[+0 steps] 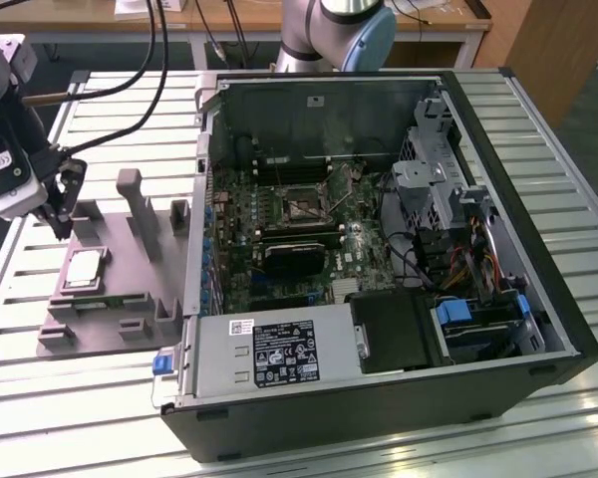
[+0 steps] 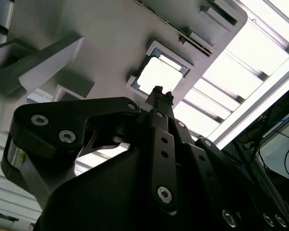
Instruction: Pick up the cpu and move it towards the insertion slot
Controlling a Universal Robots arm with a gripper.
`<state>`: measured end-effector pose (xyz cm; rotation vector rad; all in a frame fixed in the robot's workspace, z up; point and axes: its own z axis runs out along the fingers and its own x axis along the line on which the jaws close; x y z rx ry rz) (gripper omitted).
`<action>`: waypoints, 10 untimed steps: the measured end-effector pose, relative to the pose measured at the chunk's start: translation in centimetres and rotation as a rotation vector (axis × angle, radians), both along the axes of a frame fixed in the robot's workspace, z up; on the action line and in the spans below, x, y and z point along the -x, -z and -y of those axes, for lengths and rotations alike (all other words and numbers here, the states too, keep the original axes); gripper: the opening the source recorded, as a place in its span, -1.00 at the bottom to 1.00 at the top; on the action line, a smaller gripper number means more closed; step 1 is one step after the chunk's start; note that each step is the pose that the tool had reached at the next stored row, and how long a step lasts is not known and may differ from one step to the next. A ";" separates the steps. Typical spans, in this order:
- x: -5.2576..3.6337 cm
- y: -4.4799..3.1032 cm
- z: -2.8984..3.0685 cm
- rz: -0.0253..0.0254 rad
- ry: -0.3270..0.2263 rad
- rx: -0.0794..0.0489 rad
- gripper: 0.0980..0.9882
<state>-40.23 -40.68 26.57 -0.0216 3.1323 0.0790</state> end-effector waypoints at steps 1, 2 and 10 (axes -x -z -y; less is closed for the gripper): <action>0.03 0.20 0.00 0.0000 0.001 0.000 -0.99; 0.07 0.38 0.00 0.0000 0.002 0.000 -0.99; 0.55 1.64 0.00 0.0001 0.014 0.000 -0.99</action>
